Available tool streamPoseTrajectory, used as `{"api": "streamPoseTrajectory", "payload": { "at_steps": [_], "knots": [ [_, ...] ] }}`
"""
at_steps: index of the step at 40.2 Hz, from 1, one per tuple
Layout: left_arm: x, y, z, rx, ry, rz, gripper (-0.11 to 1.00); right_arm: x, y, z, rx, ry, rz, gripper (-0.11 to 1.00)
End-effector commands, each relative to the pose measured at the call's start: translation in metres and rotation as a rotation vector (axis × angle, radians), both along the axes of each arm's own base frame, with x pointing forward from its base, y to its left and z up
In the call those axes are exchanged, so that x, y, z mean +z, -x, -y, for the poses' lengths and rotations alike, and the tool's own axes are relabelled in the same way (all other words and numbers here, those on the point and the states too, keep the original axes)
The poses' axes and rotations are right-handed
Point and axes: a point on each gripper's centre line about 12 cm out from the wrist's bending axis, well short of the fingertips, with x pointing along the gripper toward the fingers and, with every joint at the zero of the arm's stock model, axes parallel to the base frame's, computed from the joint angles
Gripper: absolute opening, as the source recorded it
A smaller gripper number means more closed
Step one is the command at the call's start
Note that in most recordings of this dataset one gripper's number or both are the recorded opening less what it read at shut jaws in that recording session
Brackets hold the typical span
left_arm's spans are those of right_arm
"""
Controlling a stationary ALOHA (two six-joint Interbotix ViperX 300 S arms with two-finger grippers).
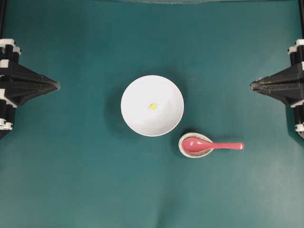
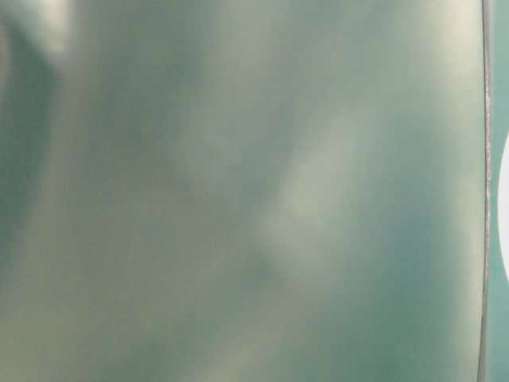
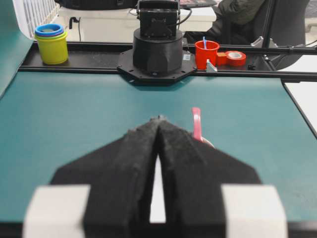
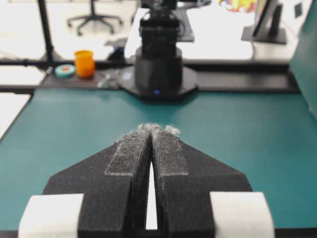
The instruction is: Scoop the yellow hexagonal prism block from the bowl with a spoon using the right arm.
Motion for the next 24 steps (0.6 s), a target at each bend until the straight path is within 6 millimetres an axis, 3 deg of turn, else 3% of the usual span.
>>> {"api": "streamPoseTrajectory", "payload": {
  "at_steps": [1,24],
  "knots": [
    [0.0036,-0.0034,-0.0020,0.010,0.000,-0.032,-0.01,0.0034,-0.0028,0.0000,-0.001,0.009,0.003,-0.01],
    [-0.0010,-0.0036,-0.0064,0.031,0.003,-0.078,-0.01,-0.0010,-0.0046,0.0000,-0.001,0.009,-0.040,0.01]
  ]
}}
